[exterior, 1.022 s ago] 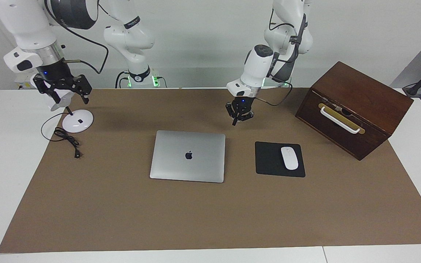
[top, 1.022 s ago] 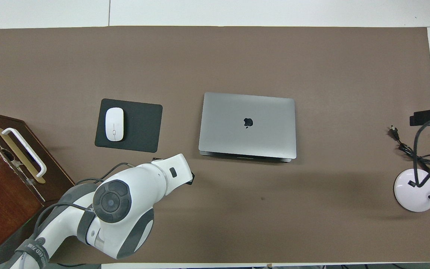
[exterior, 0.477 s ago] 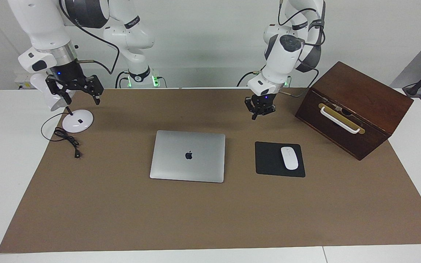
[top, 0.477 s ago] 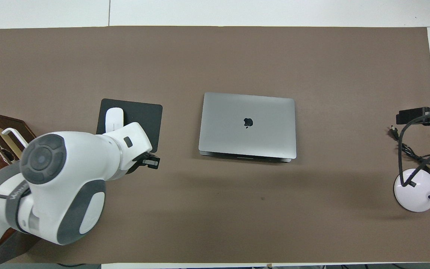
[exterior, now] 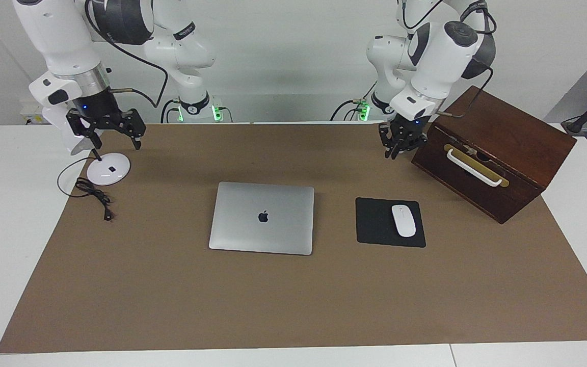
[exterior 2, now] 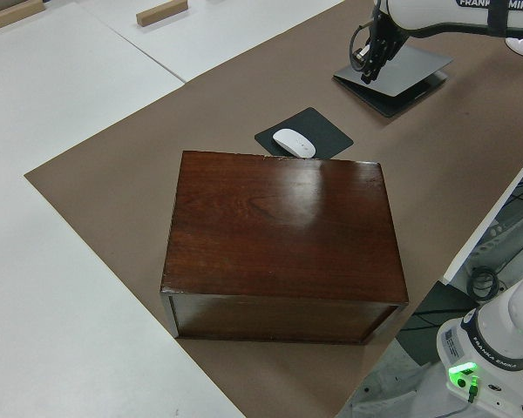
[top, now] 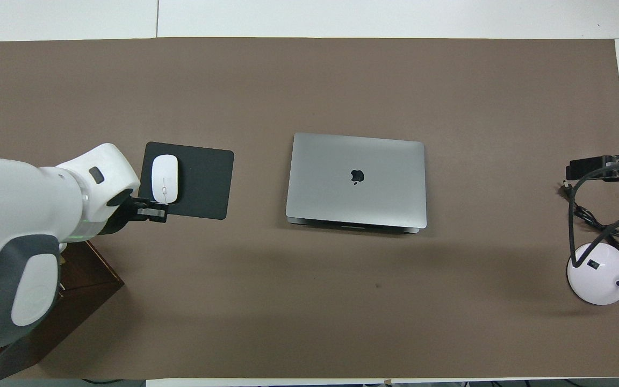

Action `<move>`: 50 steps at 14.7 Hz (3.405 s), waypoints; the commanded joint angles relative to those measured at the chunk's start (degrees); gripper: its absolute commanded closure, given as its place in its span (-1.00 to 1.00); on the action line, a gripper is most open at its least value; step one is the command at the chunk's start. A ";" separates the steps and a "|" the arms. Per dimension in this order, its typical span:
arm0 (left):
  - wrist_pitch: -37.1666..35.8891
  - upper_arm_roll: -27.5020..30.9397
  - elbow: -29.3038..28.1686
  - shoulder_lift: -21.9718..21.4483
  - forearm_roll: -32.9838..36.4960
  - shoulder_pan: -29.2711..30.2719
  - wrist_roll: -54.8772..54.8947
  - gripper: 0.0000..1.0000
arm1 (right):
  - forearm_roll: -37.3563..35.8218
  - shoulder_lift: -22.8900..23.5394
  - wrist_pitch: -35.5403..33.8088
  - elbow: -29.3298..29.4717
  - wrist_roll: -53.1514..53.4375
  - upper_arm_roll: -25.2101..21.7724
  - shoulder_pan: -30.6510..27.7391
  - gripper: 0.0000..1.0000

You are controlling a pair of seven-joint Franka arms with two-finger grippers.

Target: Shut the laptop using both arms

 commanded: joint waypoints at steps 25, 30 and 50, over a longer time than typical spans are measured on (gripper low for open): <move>-22.53 -0.51 32.74 12.47 7.87 19.84 12.05 -1.00 | 1.71 -0.88 -4.65 -2.45 -3.21 0.25 -0.36 -1.00; -22.61 -0.59 31.78 13.01 7.69 19.66 12.05 -1.00 | 1.62 -0.70 -4.65 -2.10 -3.29 0.25 -0.45 -1.00; -22.61 -0.59 29.76 12.57 6.11 19.66 7.84 -1.00 | 1.53 2.81 -7.98 3.09 -3.30 0.16 -0.62 -1.00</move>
